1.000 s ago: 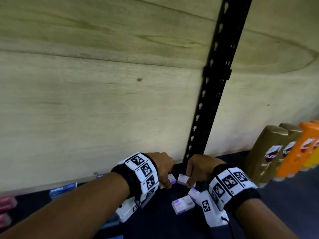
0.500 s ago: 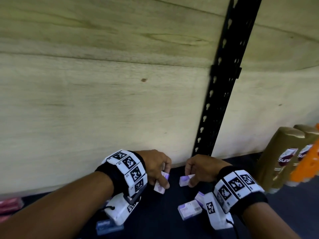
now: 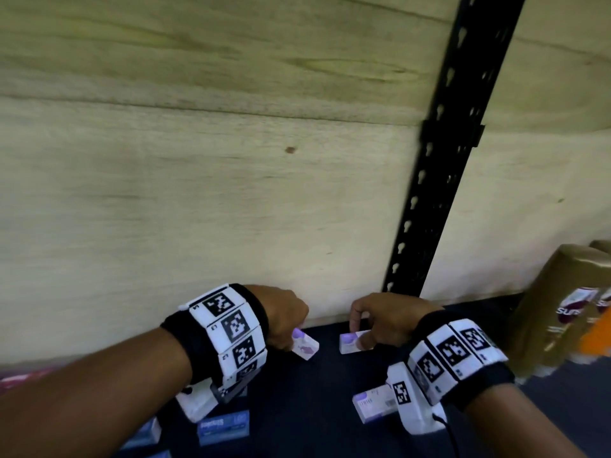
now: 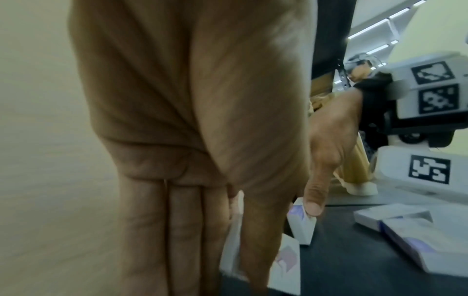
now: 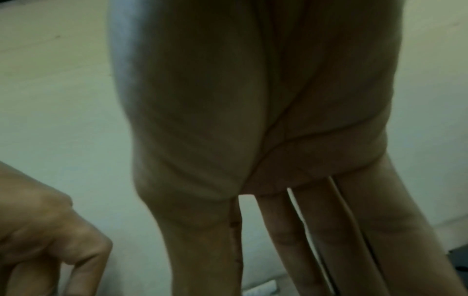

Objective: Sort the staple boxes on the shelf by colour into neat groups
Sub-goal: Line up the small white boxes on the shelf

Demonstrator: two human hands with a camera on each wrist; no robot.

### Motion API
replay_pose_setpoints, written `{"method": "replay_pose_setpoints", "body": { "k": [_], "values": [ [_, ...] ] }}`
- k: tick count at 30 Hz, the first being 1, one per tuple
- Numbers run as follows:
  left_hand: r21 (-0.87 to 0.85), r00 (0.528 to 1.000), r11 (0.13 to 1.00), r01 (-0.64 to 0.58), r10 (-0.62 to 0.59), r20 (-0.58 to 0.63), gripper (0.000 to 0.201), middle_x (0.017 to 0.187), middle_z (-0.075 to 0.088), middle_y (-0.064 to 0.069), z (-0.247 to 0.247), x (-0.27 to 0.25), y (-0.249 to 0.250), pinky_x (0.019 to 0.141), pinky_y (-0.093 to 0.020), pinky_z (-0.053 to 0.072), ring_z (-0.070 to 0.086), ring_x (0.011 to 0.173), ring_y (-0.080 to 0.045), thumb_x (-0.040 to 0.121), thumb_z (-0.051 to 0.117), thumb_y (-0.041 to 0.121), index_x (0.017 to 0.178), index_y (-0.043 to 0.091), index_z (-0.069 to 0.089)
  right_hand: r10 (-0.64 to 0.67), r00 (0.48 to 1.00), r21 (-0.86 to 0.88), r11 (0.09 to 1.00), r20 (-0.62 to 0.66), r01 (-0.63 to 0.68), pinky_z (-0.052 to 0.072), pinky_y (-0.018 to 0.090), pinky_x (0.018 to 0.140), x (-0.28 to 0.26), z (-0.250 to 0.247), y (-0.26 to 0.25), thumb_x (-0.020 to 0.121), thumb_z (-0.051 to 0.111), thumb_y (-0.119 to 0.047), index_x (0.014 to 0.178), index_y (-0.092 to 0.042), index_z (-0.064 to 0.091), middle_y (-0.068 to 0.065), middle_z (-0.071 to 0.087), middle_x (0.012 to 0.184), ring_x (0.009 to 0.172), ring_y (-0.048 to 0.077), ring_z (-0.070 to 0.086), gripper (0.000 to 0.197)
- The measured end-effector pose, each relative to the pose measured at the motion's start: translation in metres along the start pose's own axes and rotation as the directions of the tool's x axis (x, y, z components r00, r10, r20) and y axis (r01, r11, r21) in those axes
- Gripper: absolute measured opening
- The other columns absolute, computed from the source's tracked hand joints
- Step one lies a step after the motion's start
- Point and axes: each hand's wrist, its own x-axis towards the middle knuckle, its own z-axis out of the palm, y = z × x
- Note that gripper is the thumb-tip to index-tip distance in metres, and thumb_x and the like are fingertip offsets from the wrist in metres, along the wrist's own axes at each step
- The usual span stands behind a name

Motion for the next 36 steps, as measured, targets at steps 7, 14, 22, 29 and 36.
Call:
{"method": "replay_pose_setpoints", "body": {
  "k": [7,14,22,29,36],
  "values": [
    [0.083,0.998,0.996,0.035,-0.03,-0.061,0.035,0.119,0.059,-0.01,0.005,0.002,0.009,0.074,-0.033,0.045,0.061,0.103,-0.029,0.096,0.058,0.033,0.125,0.013,0.054,-0.016,1.0,-0.059,0.998,0.018,0.017,0.043,0.026,0.084,0.0,-0.001,-0.005,0.087,0.072,-0.032,0.105,-0.031,0.061,-0.012,0.05,0.109,0.102,0.012,0.051,0.021],
    [0.183,0.996,0.982,0.04,-0.025,-0.082,0.039,0.122,0.057,-0.01,0.005,0.008,0.023,0.071,-0.032,0.04,0.06,0.106,-0.029,0.096,0.058,0.036,0.129,0.017,0.052,-0.021,1.0,-0.068,0.997,0.008,0.021,0.041,0.025,0.08,0.001,0.001,-0.003,0.088,0.071,-0.032,0.101,-0.032,0.057,-0.012,0.048,0.104,0.098,0.011,0.049,0.019],
    [0.168,0.988,0.981,0.097,-0.074,-0.138,0.057,0.12,0.059,-0.006,-0.003,-0.012,0.027,0.072,-0.032,0.038,0.06,0.104,-0.027,0.088,0.062,0.055,0.127,0.015,0.051,0.056,0.998,0.038,0.998,0.003,-0.056,0.045,0.027,0.09,-0.013,-0.004,0.002,0.084,0.075,-0.036,0.119,-0.031,0.059,-0.008,0.052,0.112,0.107,0.016,0.055,0.039],
    [0.126,0.982,0.99,-0.065,0.085,-0.167,0.042,0.099,0.058,-0.002,-0.012,-0.032,0.079,0.065,-0.031,0.038,0.055,0.083,-0.023,0.09,0.057,0.057,0.105,0.018,0.058,0.213,0.977,-0.032,0.976,-0.013,-0.214,0.049,0.032,0.096,-0.04,-0.008,0.013,0.087,0.072,-0.029,0.118,-0.018,0.069,0.001,0.066,0.123,0.112,0.021,0.061,0.033],
    [0.061,0.984,0.985,-0.162,0.166,-0.069,0.055,0.085,0.046,0.0,0.002,-0.021,0.105,0.064,-0.031,0.04,0.05,0.082,-0.02,0.084,0.065,0.058,0.109,0.009,0.063,0.27,0.955,-0.125,0.959,0.121,-0.255,0.055,0.038,0.094,-0.056,0.007,0.019,0.076,0.082,-0.035,0.116,-0.016,0.071,0.0,0.071,0.114,0.102,0.021,0.067,0.046]
  ]
}}
